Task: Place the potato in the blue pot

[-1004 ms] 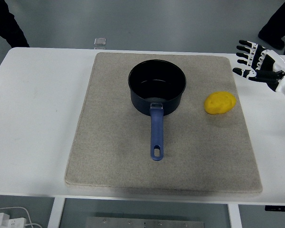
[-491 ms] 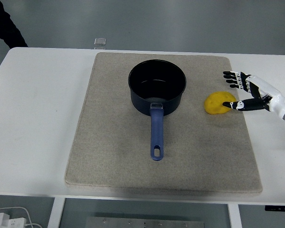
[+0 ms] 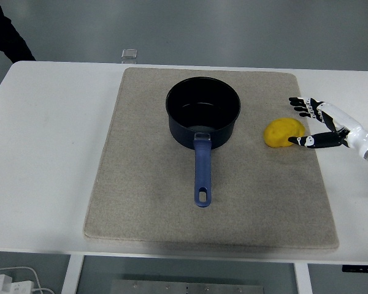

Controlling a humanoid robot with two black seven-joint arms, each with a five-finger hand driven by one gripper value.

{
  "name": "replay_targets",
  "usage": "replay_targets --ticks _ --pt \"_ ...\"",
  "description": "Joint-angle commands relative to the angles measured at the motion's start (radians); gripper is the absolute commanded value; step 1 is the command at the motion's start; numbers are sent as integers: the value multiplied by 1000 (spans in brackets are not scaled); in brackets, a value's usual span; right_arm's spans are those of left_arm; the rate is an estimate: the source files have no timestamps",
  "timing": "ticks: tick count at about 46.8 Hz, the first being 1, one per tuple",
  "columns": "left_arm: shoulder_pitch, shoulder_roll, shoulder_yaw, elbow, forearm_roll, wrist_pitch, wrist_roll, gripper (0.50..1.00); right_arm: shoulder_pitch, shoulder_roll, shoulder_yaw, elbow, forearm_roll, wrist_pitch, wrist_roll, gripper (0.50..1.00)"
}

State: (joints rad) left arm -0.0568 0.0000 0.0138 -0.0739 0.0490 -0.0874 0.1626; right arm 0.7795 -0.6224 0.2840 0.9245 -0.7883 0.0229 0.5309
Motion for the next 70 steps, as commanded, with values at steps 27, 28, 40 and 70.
replay_targets --ticks 27,28,40,70 --pt "0 0 0 -1 0 0 0 996 -32 46 1 -6 -5 -38 0 809" --pt "0 0 0 -1 0 0 0 996 -32 46 1 -6 -5 -38 0 799" --pt "0 0 2 0 0 0 0 996 -40 53 1 -9 -5 -53 0 666" --pt "0 0 2 2 0 0 0 996 -22 49 6 -4 7 -74 18 500"
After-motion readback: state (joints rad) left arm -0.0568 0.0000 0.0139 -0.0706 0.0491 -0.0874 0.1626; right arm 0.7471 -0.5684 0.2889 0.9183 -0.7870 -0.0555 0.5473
